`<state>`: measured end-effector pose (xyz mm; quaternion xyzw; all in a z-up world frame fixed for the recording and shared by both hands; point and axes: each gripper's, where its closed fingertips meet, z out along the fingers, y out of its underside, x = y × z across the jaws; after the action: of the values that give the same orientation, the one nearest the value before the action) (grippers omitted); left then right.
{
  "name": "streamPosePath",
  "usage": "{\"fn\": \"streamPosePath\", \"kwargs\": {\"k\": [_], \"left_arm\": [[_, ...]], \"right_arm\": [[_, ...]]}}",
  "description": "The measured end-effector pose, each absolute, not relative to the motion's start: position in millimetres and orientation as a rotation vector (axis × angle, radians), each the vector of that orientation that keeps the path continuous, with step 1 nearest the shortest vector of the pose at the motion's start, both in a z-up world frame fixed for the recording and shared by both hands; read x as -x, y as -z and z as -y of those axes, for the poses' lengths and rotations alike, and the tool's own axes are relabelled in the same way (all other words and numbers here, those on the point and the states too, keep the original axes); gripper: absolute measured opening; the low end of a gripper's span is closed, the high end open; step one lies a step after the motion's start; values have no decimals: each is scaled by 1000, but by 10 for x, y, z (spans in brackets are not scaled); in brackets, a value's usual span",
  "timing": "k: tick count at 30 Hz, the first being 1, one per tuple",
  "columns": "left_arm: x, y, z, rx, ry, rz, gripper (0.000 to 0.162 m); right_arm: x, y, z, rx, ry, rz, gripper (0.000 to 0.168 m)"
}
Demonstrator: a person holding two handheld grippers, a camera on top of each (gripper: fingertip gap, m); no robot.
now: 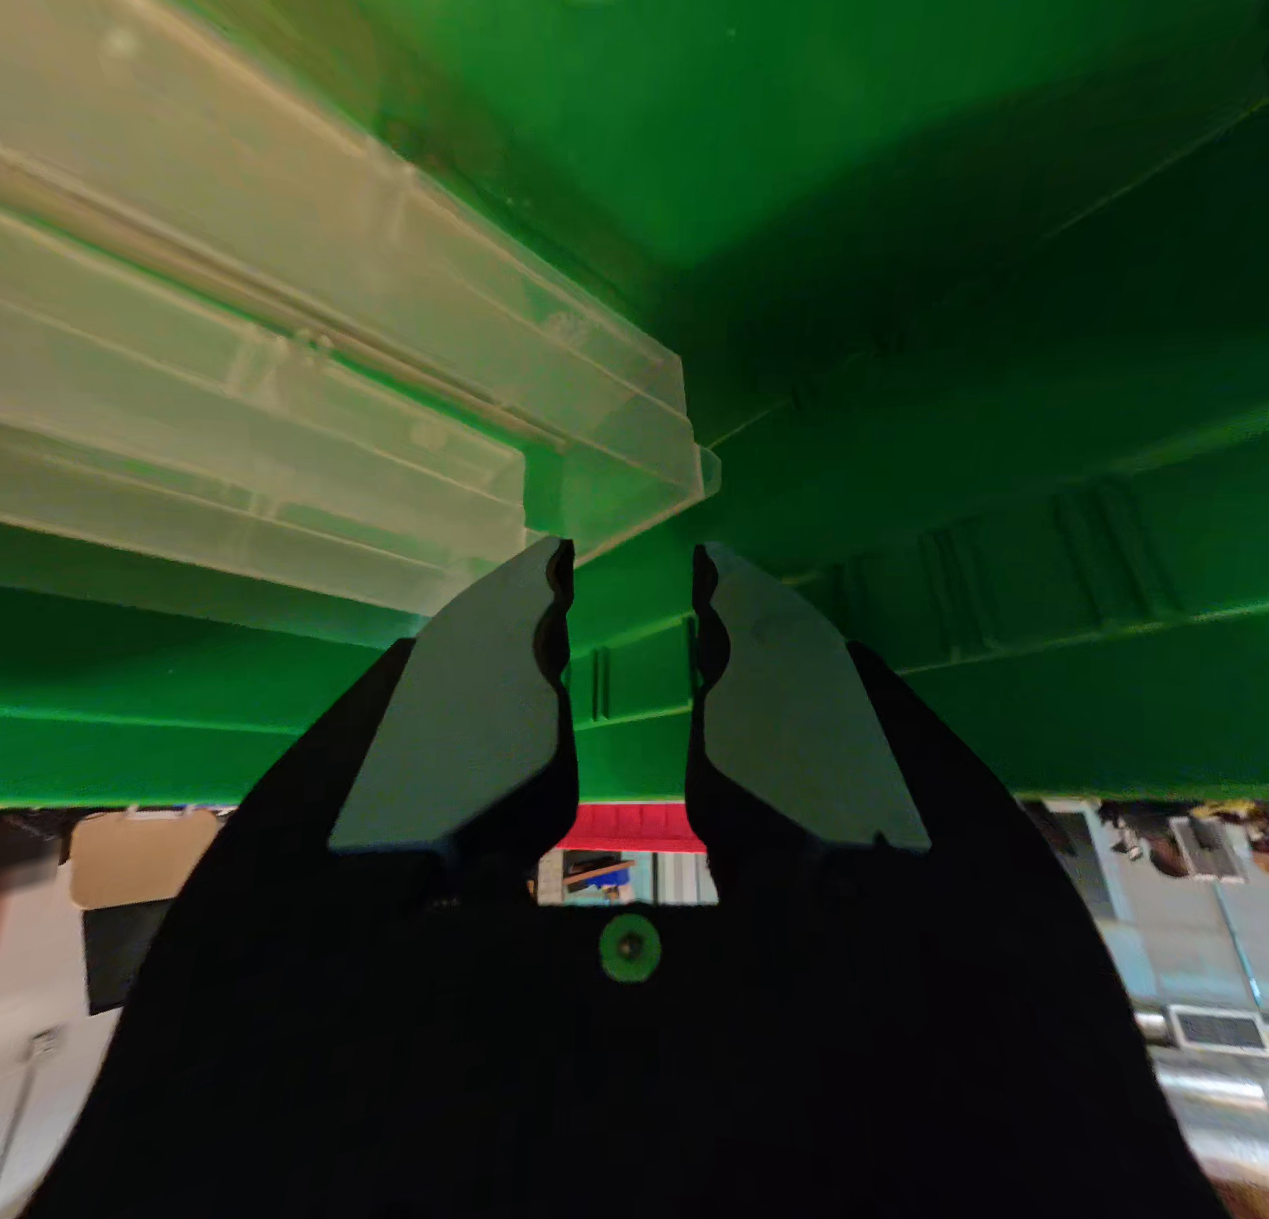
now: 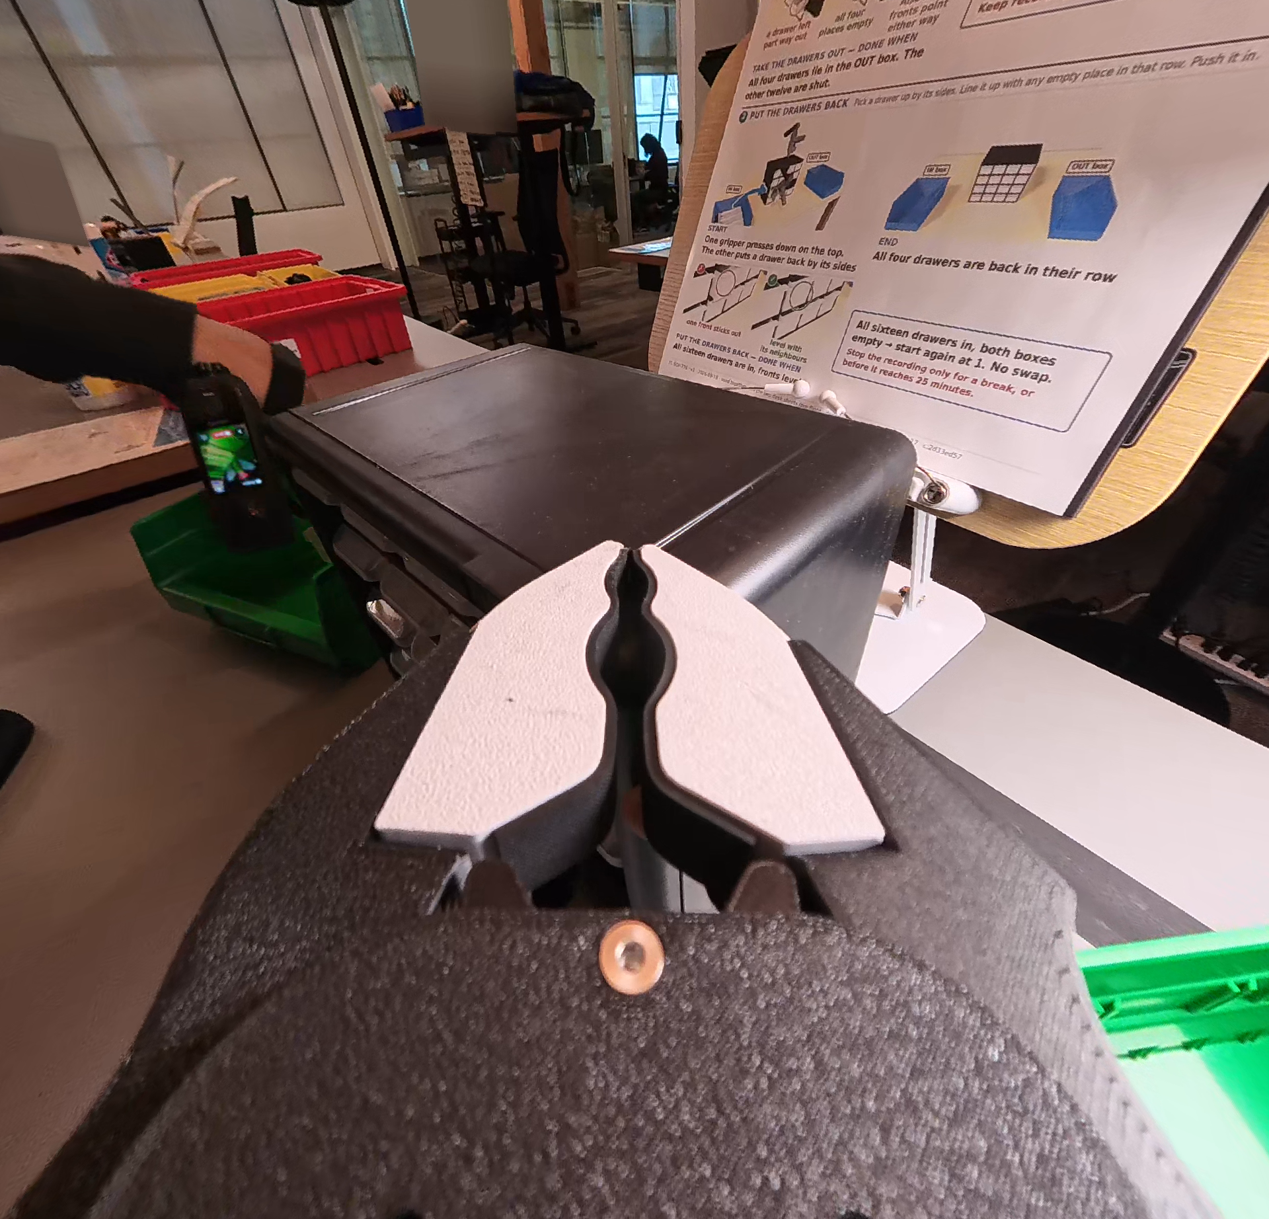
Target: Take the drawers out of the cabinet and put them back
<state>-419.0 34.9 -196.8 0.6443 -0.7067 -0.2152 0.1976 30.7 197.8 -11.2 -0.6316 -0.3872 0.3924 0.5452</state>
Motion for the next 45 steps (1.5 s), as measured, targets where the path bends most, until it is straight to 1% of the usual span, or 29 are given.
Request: {"fn": "streamPosePath", "kwargs": {"k": [6, 10, 17, 21, 26, 31, 34, 37, 40, 45], "left_arm": [[4201, 2070, -368, -1777, 628, 2011, 27], [3909, 1978, -265, -1957, 539, 2029, 19], [3287, 1709, 137, -2285, 336, 1990, 15], [2787, 1467, 318, -2508, 120, 1937, 14], [2054, 1008, 389, -2688, -129, 2021, 14], [1204, 696, 539, -2733, -662, 1958, 14], [823, 680, 654, -2646, -914, 1930, 13], [543, 722, 664, -2587, -1068, 1890, 13], [350, 869, 540, -2590, -1130, 1805, 13], [206, 1187, 218, -2652, -1088, 1702, 13]], "right_arm": [[-308, 111, -1978, 1494, -940, 920, 0], [-308, 111, -1976, 1492, -945, 921, 0], [-309, 109, -1975, 1488, -956, 919, 0], [-309, 109, -1976, 1487, -953, 917, 0], [-311, 109, -1974, 1481, -955, 917, 0], [-312, 111, -1973, 1478, -950, 921, 0], [-313, 110, -1972, 1476, -951, 921, 0], [-314, 111, -1972, 1473, -954, 924, 0], [-314, 111, -1970, 1471, -960, 927, 0], [-315, 112, -1969, 1472, -954, 929, 0]]}}
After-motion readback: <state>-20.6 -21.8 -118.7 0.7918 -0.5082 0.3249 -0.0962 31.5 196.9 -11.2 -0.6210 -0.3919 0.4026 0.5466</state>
